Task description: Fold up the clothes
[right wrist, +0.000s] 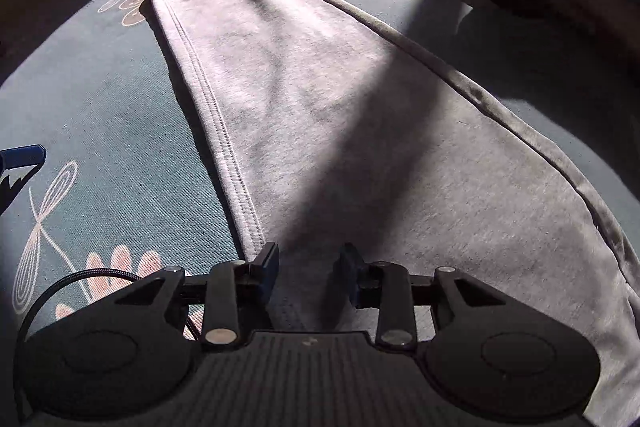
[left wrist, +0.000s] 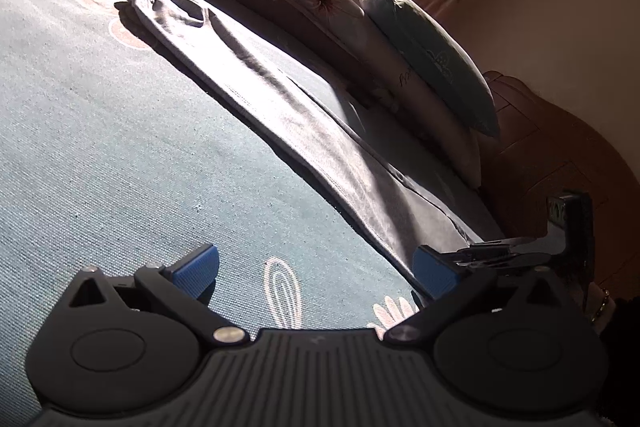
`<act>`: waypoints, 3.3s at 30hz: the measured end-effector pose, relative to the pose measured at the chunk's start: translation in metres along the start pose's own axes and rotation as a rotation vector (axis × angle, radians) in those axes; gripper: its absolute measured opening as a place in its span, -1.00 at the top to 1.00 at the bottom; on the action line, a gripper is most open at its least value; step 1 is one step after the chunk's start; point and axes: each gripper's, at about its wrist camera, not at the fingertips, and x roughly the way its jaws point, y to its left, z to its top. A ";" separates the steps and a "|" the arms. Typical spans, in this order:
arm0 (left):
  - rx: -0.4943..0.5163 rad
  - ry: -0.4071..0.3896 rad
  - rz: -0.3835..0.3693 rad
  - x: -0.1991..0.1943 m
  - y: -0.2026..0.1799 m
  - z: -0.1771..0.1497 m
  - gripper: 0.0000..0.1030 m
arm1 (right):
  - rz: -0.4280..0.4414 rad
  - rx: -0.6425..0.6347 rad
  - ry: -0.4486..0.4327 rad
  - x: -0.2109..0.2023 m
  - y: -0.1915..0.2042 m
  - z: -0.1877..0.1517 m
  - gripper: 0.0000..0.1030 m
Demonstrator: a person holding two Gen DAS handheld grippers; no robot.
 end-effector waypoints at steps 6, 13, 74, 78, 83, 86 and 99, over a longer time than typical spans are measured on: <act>0.001 0.002 0.005 0.001 0.000 0.000 -0.99 | -0.049 0.055 0.026 -0.009 -0.009 0.004 0.21; 0.008 0.001 0.016 0.000 -0.003 -0.001 -0.99 | 0.047 0.006 -0.002 -0.018 0.014 0.010 0.20; 0.093 -0.094 0.168 -0.022 -0.008 0.002 -0.99 | -0.141 -0.025 -0.242 -0.052 0.054 0.165 0.10; 0.125 -0.076 0.217 -0.018 -0.013 0.001 -0.99 | -0.187 -0.011 -0.247 -0.091 0.056 0.142 0.10; 0.148 -0.036 0.234 -0.012 -0.021 -0.002 -0.99 | -0.286 -0.013 -0.324 -0.164 0.070 0.114 0.10; 0.166 -0.036 0.212 -0.009 -0.031 -0.005 -0.99 | -0.328 -0.012 -0.372 -0.209 0.082 0.087 0.01; 0.230 0.001 0.198 0.011 -0.051 -0.026 -0.99 | -0.441 0.063 -0.327 -0.289 0.114 -0.084 -0.15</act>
